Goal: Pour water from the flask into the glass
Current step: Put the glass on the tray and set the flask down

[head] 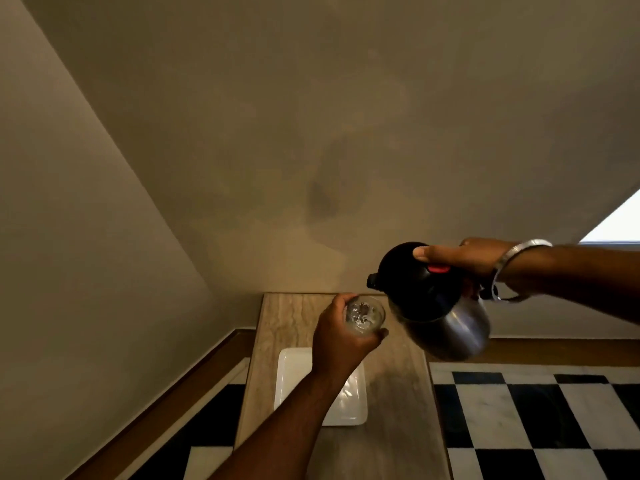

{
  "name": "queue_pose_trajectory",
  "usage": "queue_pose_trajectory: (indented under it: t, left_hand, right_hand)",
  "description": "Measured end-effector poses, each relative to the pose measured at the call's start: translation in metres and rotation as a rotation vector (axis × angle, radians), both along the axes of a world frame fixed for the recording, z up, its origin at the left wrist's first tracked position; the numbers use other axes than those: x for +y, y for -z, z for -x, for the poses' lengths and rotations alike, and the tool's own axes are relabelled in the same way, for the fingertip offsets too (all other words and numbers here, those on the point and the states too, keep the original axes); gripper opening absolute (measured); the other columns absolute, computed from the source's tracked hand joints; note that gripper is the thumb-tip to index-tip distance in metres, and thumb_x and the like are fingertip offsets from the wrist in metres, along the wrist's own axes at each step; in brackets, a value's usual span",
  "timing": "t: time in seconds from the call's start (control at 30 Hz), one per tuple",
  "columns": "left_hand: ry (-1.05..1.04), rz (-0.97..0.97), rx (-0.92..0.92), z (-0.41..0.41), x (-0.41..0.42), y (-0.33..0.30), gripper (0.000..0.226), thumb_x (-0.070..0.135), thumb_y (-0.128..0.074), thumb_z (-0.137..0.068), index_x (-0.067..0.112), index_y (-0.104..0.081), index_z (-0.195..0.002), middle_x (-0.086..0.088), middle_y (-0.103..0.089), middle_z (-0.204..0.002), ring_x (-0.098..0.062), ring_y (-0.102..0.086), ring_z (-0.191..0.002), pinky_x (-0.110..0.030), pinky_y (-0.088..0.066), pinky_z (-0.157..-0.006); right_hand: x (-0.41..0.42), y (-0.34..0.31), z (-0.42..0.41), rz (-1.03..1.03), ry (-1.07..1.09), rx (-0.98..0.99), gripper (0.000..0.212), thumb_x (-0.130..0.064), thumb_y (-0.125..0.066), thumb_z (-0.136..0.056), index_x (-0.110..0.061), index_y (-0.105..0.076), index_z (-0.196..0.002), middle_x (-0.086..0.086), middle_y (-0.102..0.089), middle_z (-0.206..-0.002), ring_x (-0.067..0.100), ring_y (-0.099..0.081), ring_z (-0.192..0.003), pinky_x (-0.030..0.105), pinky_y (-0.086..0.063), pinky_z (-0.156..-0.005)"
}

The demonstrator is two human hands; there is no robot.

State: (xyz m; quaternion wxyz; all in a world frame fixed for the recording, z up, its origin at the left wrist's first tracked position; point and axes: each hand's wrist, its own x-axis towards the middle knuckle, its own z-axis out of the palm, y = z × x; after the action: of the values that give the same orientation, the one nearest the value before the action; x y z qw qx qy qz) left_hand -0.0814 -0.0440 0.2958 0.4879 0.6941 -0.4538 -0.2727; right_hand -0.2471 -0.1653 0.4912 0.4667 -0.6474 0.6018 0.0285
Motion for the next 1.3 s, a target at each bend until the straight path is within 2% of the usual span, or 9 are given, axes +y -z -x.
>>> queue_pose_trajectory:
  t: [0.07,0.2,0.27,0.43,0.57,0.67,0.87,1.0,1.3]
  left_hand:
    - [-0.039,-0.066,-0.013,0.001,0.002,0.011,0.078,0.043,-0.093,-0.056,0.024,-0.057,-0.123,0.008,-0.066,-0.116,-0.009,-0.062,-0.103,-0.027,-0.056,-0.085]
    - [-0.092,-0.157,0.006,-0.002,0.009,0.033,0.078,0.035,-0.095,-0.059,0.024,-0.055,-0.124,0.009,-0.065,-0.116,-0.007,-0.063,-0.101,-0.02,-0.055,-0.082]
    - [-0.106,-0.186,-0.001,-0.007,0.014,0.041,0.077,0.033,-0.095,-0.059,0.026,-0.053,-0.123,0.01,-0.064,-0.115,-0.006,-0.062,-0.1,-0.015,-0.051,-0.08]
    - [-0.1,-0.268,-0.04,-0.024,0.027,0.069,0.078,0.032,-0.096,-0.057,0.027,-0.052,-0.122,0.011,-0.064,-0.111,-0.009,-0.063,-0.099,-0.018,-0.052,-0.081]
    - [-0.053,-0.32,-0.074,-0.042,0.037,0.101,0.078,0.032,-0.097,-0.057,0.027,-0.052,-0.12,0.009,-0.065,-0.112,-0.011,-0.063,-0.1,-0.023,-0.052,-0.084]
    - [-0.028,-0.343,-0.091,-0.055,0.043,0.131,0.077,0.032,-0.096,-0.056,0.026,-0.053,-0.119,0.008,-0.066,-0.112,-0.011,-0.063,-0.1,-0.018,-0.047,-0.081]
    - [0.034,-0.349,-0.108,-0.069,0.048,0.208,0.078,0.023,-0.096,-0.059,0.018,-0.053,-0.122,0.006,-0.06,-0.119,-0.016,-0.059,-0.111,-0.034,-0.05,-0.095]
    - [0.015,-0.345,-0.125,-0.064,0.049,0.247,0.079,0.021,-0.096,-0.059,0.014,-0.053,-0.124,0.005,-0.052,-0.12,-0.016,-0.053,-0.113,-0.032,-0.048,-0.095]
    - [-0.026,-0.379,-0.101,-0.049,0.04,0.323,0.08,0.019,-0.095,-0.062,0.015,-0.05,-0.128,0.005,-0.057,-0.124,-0.015,-0.054,-0.114,-0.038,-0.048,-0.099]
  right_hand:
    - [0.0,0.028,0.013,-0.081,0.089,-0.122,0.054,-0.061,-0.067,-0.063,-0.009,-0.064,-0.077,0.002,-0.069,-0.052,0.014,-0.065,-0.046,0.02,-0.045,-0.038]
    - [0.01,0.097,0.028,-0.251,0.351,-0.492,0.058,-0.071,-0.068,-0.053,-0.014,-0.062,-0.06,0.001,-0.051,-0.041,0.014,-0.048,-0.033,0.022,-0.041,-0.04]
    - [0.02,0.131,0.034,-0.228,0.36,-0.51,0.069,-0.089,-0.056,-0.05,-0.02,-0.057,-0.045,0.001,-0.049,-0.042,0.016,-0.046,-0.037,0.026,-0.041,-0.047]
    - [0.056,0.199,0.037,-0.212,0.659,-0.623,0.08,-0.099,-0.04,-0.045,-0.021,-0.059,-0.048,0.0,-0.049,-0.042,0.019,-0.05,-0.045,0.033,-0.044,-0.058]
    - [0.085,0.248,0.029,-0.128,0.909,-0.571,0.073,-0.08,-0.025,-0.081,-0.019,-0.053,-0.051,-0.002,-0.048,-0.039,0.02,-0.048,-0.046,0.035,-0.041,-0.058]
    - [0.099,0.289,0.026,-0.037,1.057,-0.518,0.061,-0.06,-0.032,-0.093,-0.017,-0.052,-0.054,-0.004,-0.047,-0.037,0.017,-0.047,-0.042,0.033,-0.039,-0.054]
    - [0.11,0.382,0.032,0.018,1.164,-0.416,0.062,-0.066,-0.036,-0.083,-0.021,-0.056,-0.045,-0.004,-0.052,-0.035,0.008,-0.049,-0.032,0.033,-0.042,-0.054]
    - [0.11,0.424,0.039,0.022,1.176,-0.396,0.066,-0.074,-0.032,-0.072,-0.026,-0.061,-0.037,-0.005,-0.053,-0.033,0.006,-0.05,-0.032,0.034,-0.042,-0.057]
    - [0.104,0.488,0.043,-0.026,1.186,-0.456,0.06,-0.071,-0.034,-0.074,-0.028,-0.062,-0.042,-0.006,-0.05,-0.034,0.008,-0.05,-0.034,0.032,-0.041,-0.053]
